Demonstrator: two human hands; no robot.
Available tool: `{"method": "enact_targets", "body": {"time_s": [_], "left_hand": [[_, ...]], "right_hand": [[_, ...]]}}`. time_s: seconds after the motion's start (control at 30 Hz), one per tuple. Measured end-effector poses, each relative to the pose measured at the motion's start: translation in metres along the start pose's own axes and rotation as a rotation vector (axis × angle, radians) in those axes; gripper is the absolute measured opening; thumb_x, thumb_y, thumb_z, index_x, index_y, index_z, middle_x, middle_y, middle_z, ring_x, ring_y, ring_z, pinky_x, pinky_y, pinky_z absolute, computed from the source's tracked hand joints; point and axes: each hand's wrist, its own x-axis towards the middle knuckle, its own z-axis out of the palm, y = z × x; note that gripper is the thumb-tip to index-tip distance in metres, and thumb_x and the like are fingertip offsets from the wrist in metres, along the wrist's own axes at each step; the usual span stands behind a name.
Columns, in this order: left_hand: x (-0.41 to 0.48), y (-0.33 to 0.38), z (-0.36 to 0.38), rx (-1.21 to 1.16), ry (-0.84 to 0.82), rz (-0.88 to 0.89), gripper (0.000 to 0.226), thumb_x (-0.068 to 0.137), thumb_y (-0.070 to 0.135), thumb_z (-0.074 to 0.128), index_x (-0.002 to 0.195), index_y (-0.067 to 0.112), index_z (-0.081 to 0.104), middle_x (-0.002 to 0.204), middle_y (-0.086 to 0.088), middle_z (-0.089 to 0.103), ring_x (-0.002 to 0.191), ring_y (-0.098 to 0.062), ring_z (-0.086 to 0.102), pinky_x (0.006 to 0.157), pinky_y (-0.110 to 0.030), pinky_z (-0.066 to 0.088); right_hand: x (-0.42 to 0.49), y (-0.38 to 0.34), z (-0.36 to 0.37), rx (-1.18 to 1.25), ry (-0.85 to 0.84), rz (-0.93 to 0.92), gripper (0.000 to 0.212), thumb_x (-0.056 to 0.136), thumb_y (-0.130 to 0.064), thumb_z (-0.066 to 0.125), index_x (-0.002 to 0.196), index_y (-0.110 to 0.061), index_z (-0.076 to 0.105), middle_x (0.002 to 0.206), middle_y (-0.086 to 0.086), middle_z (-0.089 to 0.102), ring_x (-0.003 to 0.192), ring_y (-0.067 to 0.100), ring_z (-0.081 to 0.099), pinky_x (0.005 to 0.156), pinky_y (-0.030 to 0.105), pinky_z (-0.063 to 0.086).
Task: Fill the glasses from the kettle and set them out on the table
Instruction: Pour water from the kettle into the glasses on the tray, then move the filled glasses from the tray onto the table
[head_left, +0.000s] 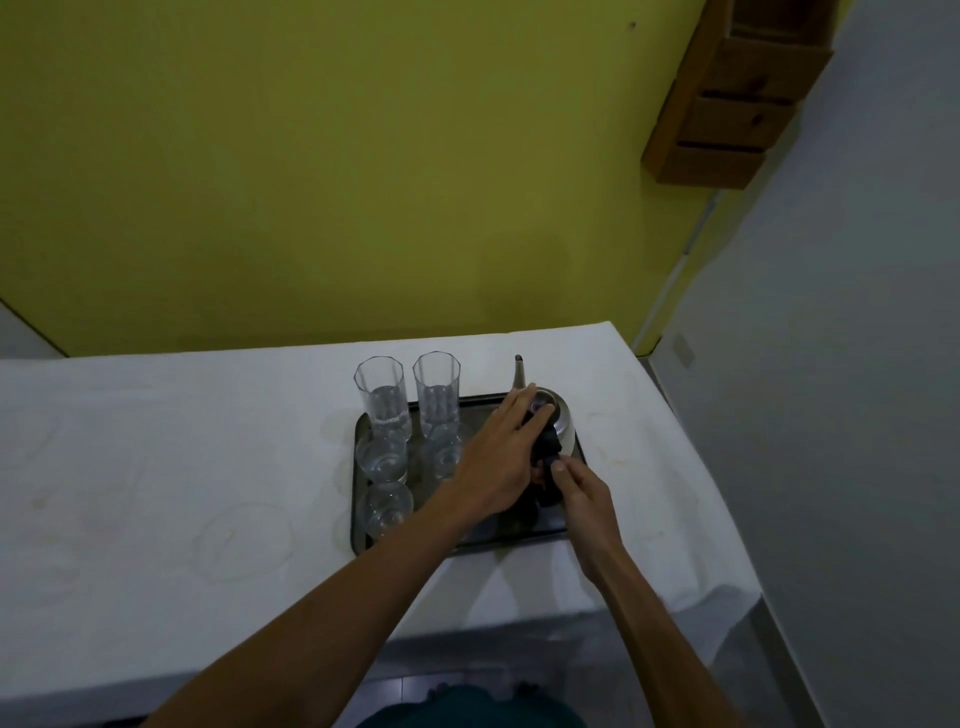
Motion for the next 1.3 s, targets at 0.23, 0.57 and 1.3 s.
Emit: {"method": "enact_targets", "body": {"time_s": [0.23, 0.57, 1.3], "left_hand": [[0.001, -0.001, 0.003, -0.011, 0.015, -0.016, 0.054, 0.098, 0.009, 0.041, 0.15, 0.013, 0.029, 0.163, -0.008, 0.01, 0.151, -0.026, 0.004, 0.12, -0.045, 0.021], [-0.055, -0.01, -0.032, -0.275, 0.222, -0.224, 0.042, 0.101, 0.021, 0.043, 0.144, 0.019, 0.045, 0.155, -0.004, 0.037, 0.148, -0.019, 0.023, 0.12, -0.037, 0.021], [-0.149, -0.05, -0.008, -0.443, 0.399, -0.779, 0.05, 0.079, 0.045, 0.069, 0.12, 0.019, 0.055, 0.114, 0.002, 0.065, 0.099, -0.013, 0.062, 0.082, -0.023, 0.054]], "right_hand": [[0.0, -0.007, -0.007, -0.103, 0.053, -0.002, 0.016, 0.101, -0.02, 0.06, 0.105, -0.014, 0.075, 0.101, 0.003, 0.075, 0.099, 0.019, 0.069, 0.08, 0.022, 0.054], [-0.029, -0.039, 0.007, -0.339, 0.248, -0.175, 0.01, 0.089, -0.013, 0.069, 0.081, -0.02, 0.069, 0.079, -0.001, 0.07, 0.078, 0.013, 0.066, 0.071, 0.026, 0.053], [-0.014, 0.009, 0.082, -0.905, -0.282, -0.33, 0.076, 0.069, -0.049, 0.084, 0.127, -0.013, 0.054, 0.123, 0.007, 0.055, 0.114, 0.024, 0.05, 0.08, 0.032, 0.044]]}}
